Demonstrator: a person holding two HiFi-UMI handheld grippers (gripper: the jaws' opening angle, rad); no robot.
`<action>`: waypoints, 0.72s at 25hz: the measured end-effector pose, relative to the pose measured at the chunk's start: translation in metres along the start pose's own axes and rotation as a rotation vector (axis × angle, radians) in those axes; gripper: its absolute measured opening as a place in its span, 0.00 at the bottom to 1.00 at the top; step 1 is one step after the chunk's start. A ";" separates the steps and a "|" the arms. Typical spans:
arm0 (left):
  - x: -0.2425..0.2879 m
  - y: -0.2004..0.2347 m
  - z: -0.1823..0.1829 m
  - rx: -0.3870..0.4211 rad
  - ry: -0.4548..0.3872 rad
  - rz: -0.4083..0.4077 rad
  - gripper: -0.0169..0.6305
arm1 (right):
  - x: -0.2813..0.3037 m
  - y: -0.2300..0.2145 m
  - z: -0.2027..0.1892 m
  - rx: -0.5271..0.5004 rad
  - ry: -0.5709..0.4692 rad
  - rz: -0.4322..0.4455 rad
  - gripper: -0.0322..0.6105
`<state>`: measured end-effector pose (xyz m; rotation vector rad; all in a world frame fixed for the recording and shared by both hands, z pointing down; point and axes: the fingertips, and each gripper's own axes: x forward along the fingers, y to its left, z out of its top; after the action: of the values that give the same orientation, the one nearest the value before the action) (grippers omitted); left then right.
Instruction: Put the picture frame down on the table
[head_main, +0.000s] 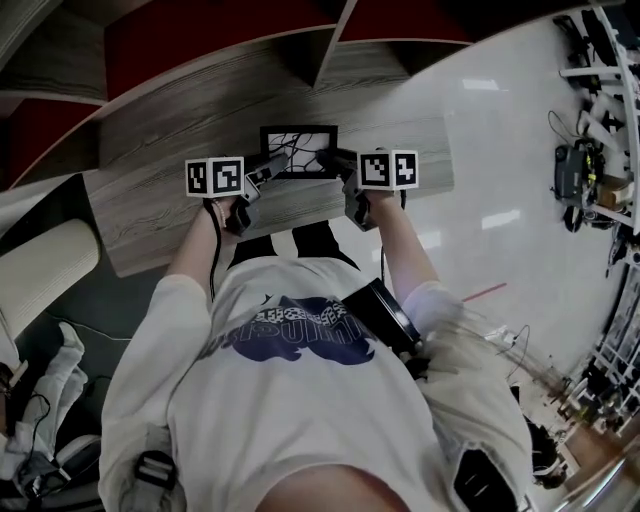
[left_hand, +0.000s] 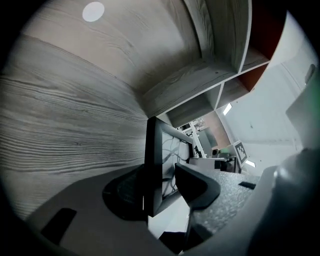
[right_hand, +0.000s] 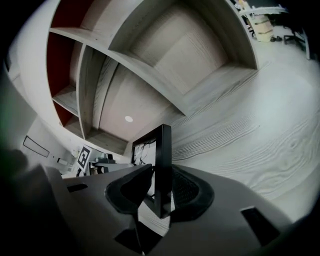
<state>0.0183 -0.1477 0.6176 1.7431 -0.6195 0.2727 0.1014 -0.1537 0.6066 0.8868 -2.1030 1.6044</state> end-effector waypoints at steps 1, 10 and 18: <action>0.002 0.003 -0.001 -0.011 -0.001 0.009 0.28 | 0.002 -0.003 -0.001 0.000 0.009 -0.007 0.22; 0.007 0.019 -0.009 -0.066 -0.004 0.094 0.29 | 0.017 -0.018 -0.006 0.033 0.062 -0.058 0.24; 0.012 0.030 -0.008 -0.102 -0.017 0.186 0.31 | 0.023 -0.028 -0.005 0.063 0.087 -0.105 0.25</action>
<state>0.0128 -0.1482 0.6507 1.5932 -0.7962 0.3498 0.1019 -0.1596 0.6431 0.9154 -1.9246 1.6326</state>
